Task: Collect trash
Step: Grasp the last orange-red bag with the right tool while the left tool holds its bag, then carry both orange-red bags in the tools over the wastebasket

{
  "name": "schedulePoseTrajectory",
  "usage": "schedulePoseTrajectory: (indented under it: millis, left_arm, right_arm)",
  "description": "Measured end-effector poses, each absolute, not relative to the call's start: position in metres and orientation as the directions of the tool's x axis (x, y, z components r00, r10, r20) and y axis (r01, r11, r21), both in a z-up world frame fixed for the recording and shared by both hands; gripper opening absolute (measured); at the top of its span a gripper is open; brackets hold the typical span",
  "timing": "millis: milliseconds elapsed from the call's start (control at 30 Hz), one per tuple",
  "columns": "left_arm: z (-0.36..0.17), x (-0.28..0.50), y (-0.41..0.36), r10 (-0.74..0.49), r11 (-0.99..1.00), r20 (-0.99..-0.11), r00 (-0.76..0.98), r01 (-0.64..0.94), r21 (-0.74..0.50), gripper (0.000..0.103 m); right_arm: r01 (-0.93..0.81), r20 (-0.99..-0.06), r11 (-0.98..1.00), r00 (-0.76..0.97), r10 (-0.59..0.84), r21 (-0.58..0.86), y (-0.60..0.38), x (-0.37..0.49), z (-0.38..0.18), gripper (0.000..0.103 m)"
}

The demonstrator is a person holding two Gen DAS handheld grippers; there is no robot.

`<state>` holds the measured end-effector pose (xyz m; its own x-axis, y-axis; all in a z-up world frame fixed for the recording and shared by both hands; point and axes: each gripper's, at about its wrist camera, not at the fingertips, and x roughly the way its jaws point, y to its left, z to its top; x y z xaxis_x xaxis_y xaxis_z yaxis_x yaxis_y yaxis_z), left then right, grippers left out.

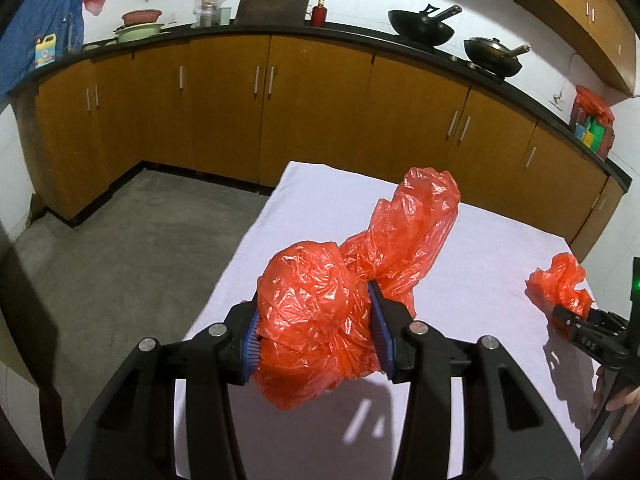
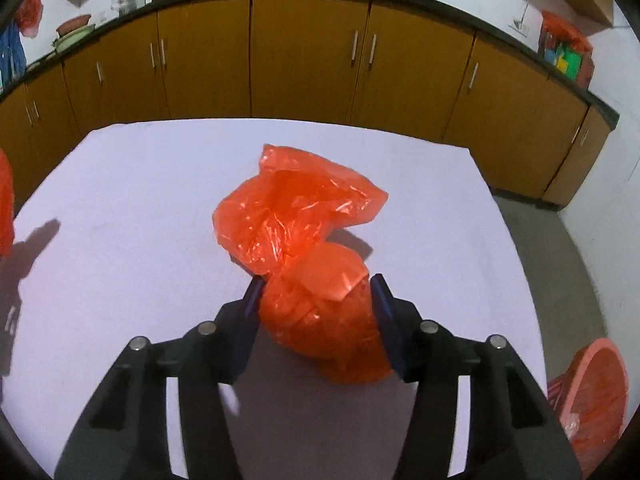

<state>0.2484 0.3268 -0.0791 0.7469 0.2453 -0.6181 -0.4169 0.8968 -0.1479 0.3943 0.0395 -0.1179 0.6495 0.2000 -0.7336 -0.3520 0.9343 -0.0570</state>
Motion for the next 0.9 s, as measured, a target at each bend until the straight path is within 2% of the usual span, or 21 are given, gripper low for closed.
schedulePoseTrajectory:
  millis: [300,900]
  left_arm:
    - [-0.072,0.244,0.293,0.201,0.916,-0.614,0.763,-0.369,-0.159,0.046]
    - [-0.040,0.230,0.184,0.060,0.961,-0.583,0.810,-0.204,-0.185,0.046]
  right_arm:
    - [-0.321,-0.712,0.947,0.662,0.234,0.014,-0.006,0.346,-0.103,0.043]
    - [-0.126,-0.625,0.991,0.770,0.130,0.051,-0.140,0.242,-0.033,0.043]
